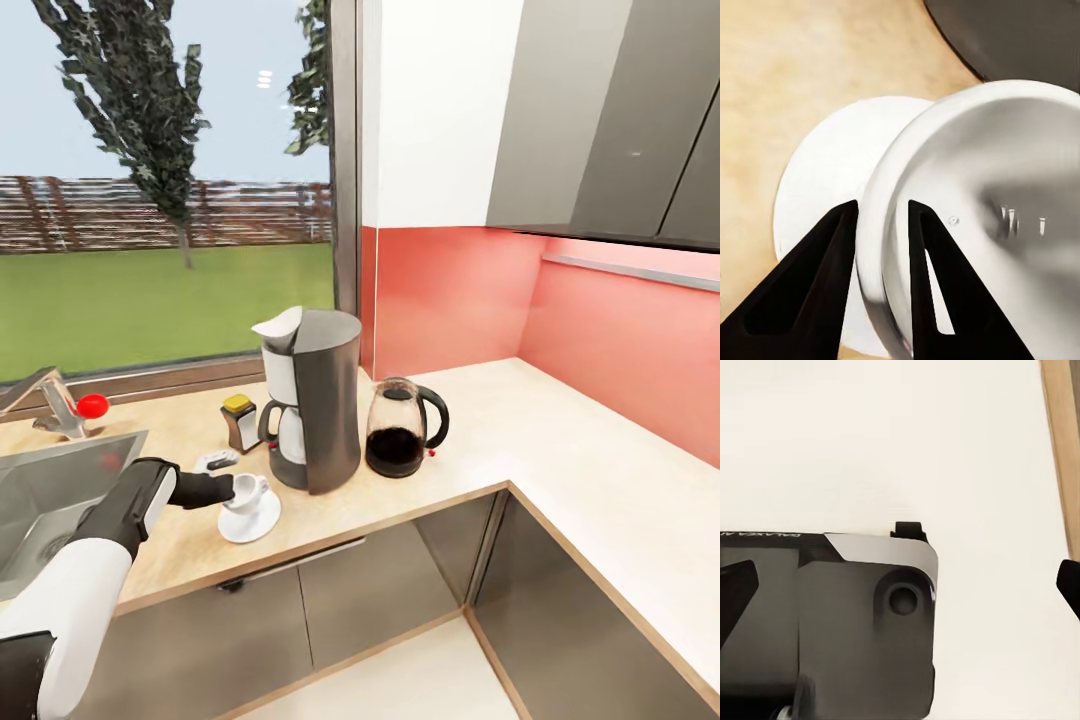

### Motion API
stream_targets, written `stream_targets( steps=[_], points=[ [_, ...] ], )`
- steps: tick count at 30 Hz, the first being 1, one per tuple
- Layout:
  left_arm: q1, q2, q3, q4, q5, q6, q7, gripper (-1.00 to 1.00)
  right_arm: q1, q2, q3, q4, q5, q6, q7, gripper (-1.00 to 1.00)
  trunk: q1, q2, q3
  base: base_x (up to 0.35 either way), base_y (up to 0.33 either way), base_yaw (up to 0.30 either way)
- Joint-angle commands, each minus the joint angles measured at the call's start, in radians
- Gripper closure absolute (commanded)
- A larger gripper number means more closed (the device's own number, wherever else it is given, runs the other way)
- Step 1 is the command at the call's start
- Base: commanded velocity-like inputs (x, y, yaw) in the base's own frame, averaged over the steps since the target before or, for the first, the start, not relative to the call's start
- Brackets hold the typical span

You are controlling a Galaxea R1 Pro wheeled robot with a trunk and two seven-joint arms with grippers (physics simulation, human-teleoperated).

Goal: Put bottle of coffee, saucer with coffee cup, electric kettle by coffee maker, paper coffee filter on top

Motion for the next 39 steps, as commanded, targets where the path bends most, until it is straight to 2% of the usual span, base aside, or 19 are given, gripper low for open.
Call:
stream_targets(
  steps=[1, 7, 38, 39],
  points=[
    [-0.001, 0.000, 0.004, 0.000, 0.002, 0.005, 0.007, 1.00, 0.000, 0.000, 0.007, -0.002, -0.003, 0.006, -0.004, -1.00, 0.001, -0.002, -0.002, 0.031, 0.000, 0.000],
    [-0.001, -0.001, 0.008, 0.006, 0.006, 0.001, 0.040, 1.00, 0.000, 0.000, 0.007, -0.002, -0.002, 0.006, -0.004, -1.00, 0.001, -0.002, -0.002, 0.007, 0.000, 0.000],
    [0.001, -0.002, 0.003, 0.016, 0.014, 0.003, 0.038, 1.00, 0.000, -0.002, 0.007, -0.002, 0.001, 0.006, -0.005, -1.00, 0.001, -0.002, -0.002, 0.000, 0.000, 0.000],
    [0.001, -0.002, 0.003, 0.016, 0.014, 0.003, 0.038, -1.00, 0.000, -0.003, 0.007, -0.002, 0.001, 0.006, -0.005, -1.00, 0.001, -0.002, -0.002, 0.000, 0.000, 0.000]
  ],
)
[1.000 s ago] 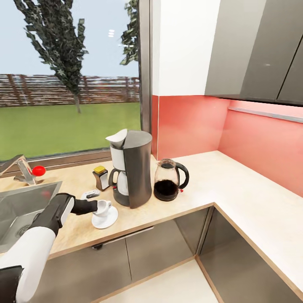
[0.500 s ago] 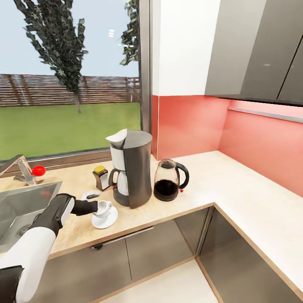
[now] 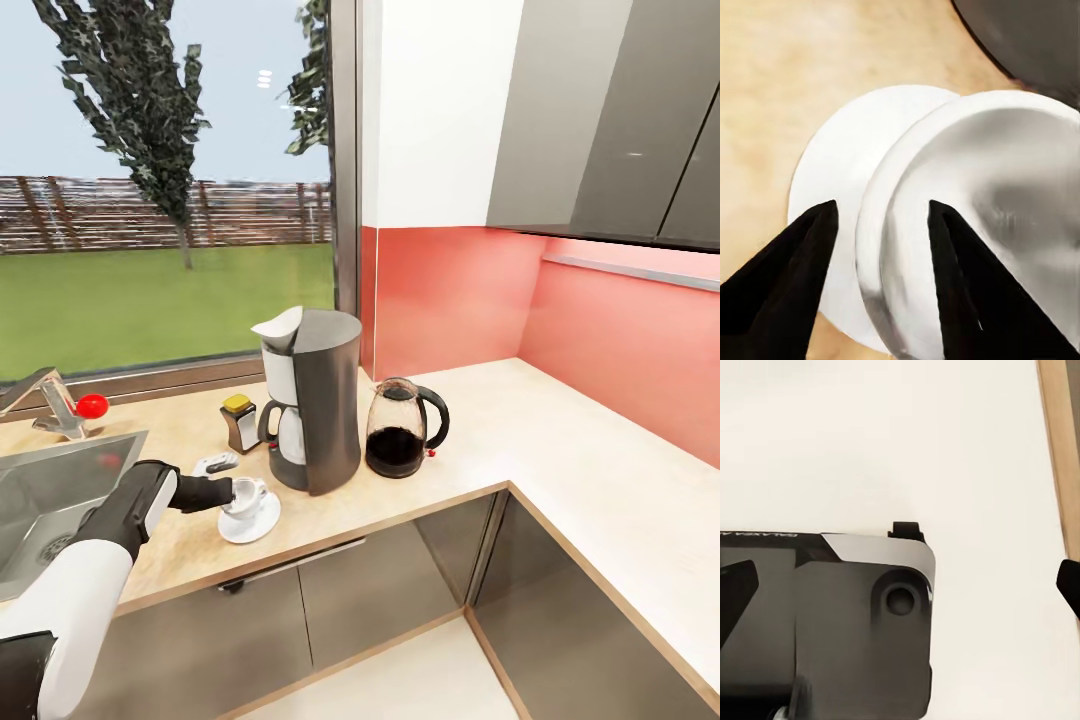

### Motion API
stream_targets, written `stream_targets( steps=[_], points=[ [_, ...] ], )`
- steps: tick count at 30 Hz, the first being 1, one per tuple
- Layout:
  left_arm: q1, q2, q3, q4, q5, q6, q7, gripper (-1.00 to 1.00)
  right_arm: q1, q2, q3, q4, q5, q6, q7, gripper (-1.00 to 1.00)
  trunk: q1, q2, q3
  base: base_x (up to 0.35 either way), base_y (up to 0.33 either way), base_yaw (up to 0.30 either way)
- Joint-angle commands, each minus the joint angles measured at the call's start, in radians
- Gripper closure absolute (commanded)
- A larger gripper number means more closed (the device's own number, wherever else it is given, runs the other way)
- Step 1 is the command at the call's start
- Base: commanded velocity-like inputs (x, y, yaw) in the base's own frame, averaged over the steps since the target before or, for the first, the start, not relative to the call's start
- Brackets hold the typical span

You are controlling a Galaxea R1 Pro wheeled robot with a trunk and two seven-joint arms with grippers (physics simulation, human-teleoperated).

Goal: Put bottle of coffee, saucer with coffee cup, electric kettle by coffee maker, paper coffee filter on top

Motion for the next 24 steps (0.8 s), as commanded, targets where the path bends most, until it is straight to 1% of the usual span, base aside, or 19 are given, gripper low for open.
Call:
stream_targets(
  steps=[1, 13, 18, 21, 24],
  points=[
    [-0.001, 0.000, 0.003, -0.001, 0.000, 0.006, -0.002, -1.00, 0.000, 0.000, 0.007, -0.002, -0.003, 0.006, -0.004, -1.00, 0.001, -0.002, -0.002, 0.000, 0.000, 0.000],
    [-0.001, 0.001, 0.003, -0.001, 0.002, 0.006, -0.002, -1.00, 0.000, 0.000, 0.007, -0.002, -0.003, 0.007, -0.004, -1.00, 0.001, -0.002, -0.002, 0.000, 0.000, 0.000],
    [-0.003, 0.008, 0.009, -0.012, 0.002, 0.011, -0.006, -1.00, 0.000, 0.000, 0.007, -0.002, -0.003, 0.006, -0.004, -1.00, 0.001, -0.002, -0.002, 0.000, 0.000, 0.000],
    [-0.013, 0.016, 0.009, -0.018, 0.003, 0.015, -0.009, -1.00, 0.000, 0.000, 0.007, -0.002, -0.003, 0.006, -0.004, -1.00, 0.001, -0.002, -0.002, 0.000, 0.000, 0.000],
    [-0.028, 0.018, 0.014, -0.030, 0.003, 0.015, -0.009, -1.00, 0.000, 0.000, 0.007, -0.002, -0.003, 0.006, -0.004, -1.00, 0.001, -0.002, -0.002, 0.000, 0.000, 0.000]
  ],
)
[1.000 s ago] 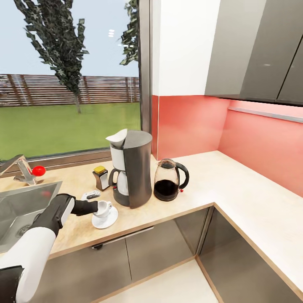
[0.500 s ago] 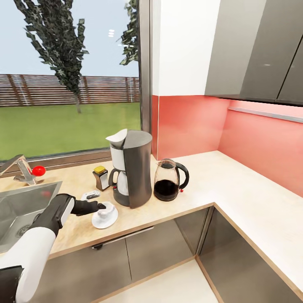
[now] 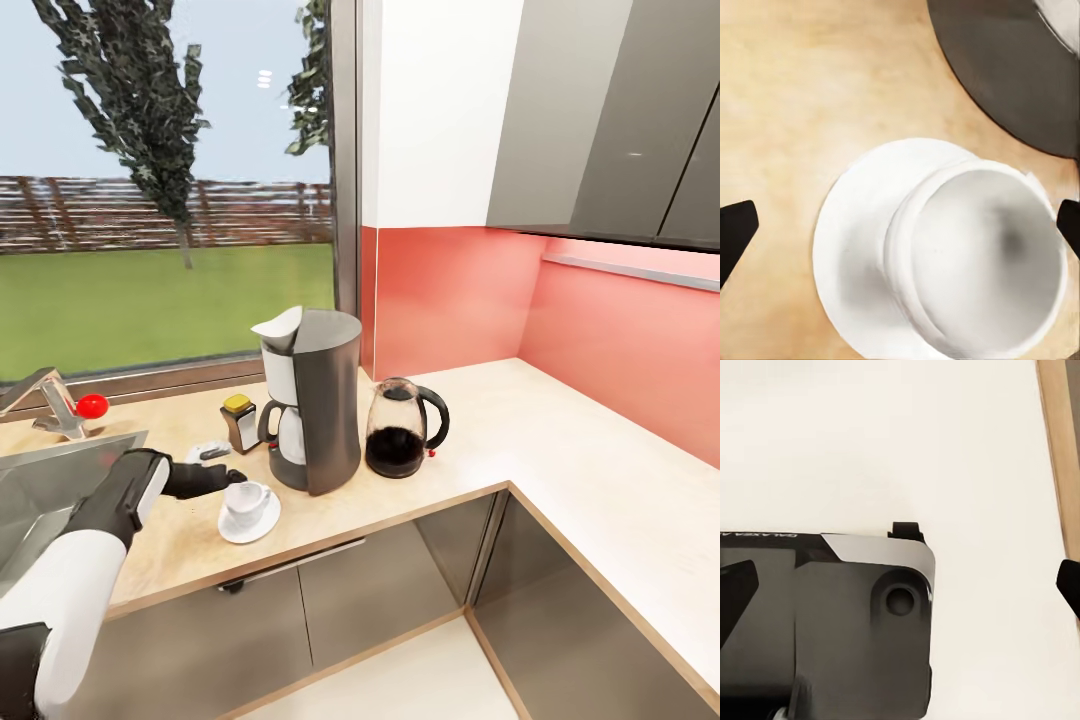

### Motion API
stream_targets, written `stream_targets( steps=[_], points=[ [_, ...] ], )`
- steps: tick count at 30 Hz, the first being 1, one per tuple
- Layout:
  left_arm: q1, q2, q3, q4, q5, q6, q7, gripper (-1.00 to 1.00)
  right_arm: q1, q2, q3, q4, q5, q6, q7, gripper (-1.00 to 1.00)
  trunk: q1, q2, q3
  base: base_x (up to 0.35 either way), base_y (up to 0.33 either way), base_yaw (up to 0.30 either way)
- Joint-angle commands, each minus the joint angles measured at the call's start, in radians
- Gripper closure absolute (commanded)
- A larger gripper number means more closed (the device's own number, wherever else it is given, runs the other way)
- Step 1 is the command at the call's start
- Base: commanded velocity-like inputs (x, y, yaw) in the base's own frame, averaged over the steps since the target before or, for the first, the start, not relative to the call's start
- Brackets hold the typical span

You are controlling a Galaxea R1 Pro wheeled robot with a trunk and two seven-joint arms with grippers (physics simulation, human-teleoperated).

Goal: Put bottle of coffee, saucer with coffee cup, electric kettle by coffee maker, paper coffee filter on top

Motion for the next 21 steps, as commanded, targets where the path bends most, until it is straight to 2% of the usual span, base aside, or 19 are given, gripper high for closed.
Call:
stream_targets(
  steps=[1, 6, 9, 14, 21],
  points=[
    [-0.006, 0.000, 0.008, -0.012, 0.001, 0.007, -0.001, -1.00, 0.000, 0.000, 0.007, -0.002, -0.004, 0.006, -0.004, -1.00, 0.001, -0.002, -0.002, 0.000, 0.000, 0.000],
    [-0.009, 0.000, 0.048, -0.071, 0.001, 0.007, -0.002, -1.00, 0.000, 0.001, 0.007, -0.002, -0.005, 0.006, -0.004, -1.00, 0.001, -0.002, -0.002, 0.000, 0.000, 0.000],
    [-0.006, 0.001, 0.058, -0.084, 0.000, 0.004, -0.003, -1.00, 0.000, 0.000, 0.007, -0.003, -0.006, 0.006, -0.004, -1.00, 0.001, -0.002, -0.002, -0.100, 0.000, 0.000],
    [-0.004, 0.002, 0.061, -0.090, 0.000, -0.002, -0.005, -1.00, 0.000, 0.001, 0.007, -0.004, -0.007, 0.006, -0.003, -1.00, 0.001, -0.002, -0.002, -0.277, -0.001, 0.016],
    [-0.003, 0.000, 0.062, -0.098, -0.001, -0.025, 0.003, -1.00, 0.000, 0.002, 0.008, -0.004, -0.006, 0.006, -0.004, -1.00, 0.001, -0.002, -0.002, -0.299, -0.119, 0.216]
  ],
)
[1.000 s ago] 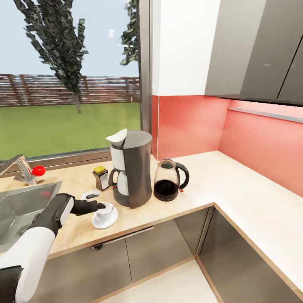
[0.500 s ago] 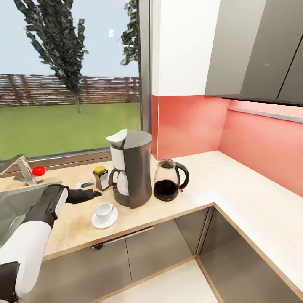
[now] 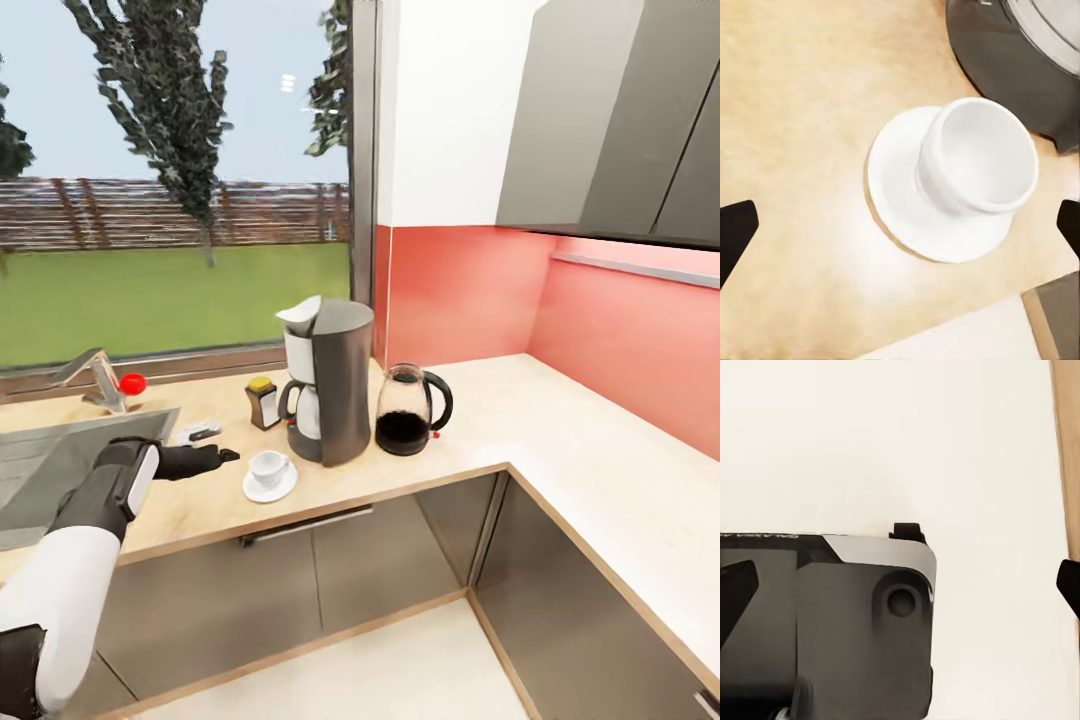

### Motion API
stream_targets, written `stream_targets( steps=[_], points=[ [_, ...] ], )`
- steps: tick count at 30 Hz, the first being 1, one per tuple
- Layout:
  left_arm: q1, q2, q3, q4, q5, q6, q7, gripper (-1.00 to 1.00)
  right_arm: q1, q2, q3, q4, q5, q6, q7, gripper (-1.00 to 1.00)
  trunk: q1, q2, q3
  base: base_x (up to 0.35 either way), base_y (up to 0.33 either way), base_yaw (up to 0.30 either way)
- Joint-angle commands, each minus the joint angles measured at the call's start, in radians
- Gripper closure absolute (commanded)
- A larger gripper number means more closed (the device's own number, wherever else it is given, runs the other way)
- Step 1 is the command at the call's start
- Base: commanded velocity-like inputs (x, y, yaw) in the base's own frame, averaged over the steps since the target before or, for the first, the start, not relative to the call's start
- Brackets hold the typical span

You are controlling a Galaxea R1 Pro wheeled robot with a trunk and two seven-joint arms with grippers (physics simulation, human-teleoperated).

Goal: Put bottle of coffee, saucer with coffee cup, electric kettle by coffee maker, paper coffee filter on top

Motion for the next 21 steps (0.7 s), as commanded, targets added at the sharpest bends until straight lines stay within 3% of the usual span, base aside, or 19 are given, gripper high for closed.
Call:
stream_targets(
  steps=[1, 16, 21],
  points=[
    [-0.001, -0.002, 0.002, -0.004, 0.001, -0.007, -0.001, -1.00, 0.000, 0.001, 0.007, -0.002, -0.003, 0.007, -0.004, -1.00, 0.000, -0.002, -0.002, -0.235, -0.196, 0.266],
    [0.001, -0.012, -0.005, -0.010, -0.002, -0.052, 0.002, -1.00, 0.000, 0.002, 0.008, -0.002, -0.002, 0.007, -0.004, -1.00, 0.000, -0.002, -0.002, -0.186, -0.229, 0.275],
    [0.079, -0.022, -0.007, -0.008, 0.004, -0.136, -0.009, -1.00, 0.000, 0.002, 0.008, -0.002, -0.002, 0.007, -0.004, -1.00, 0.000, -0.002, -0.002, -0.128, -0.136, 0.276]
  ],
)
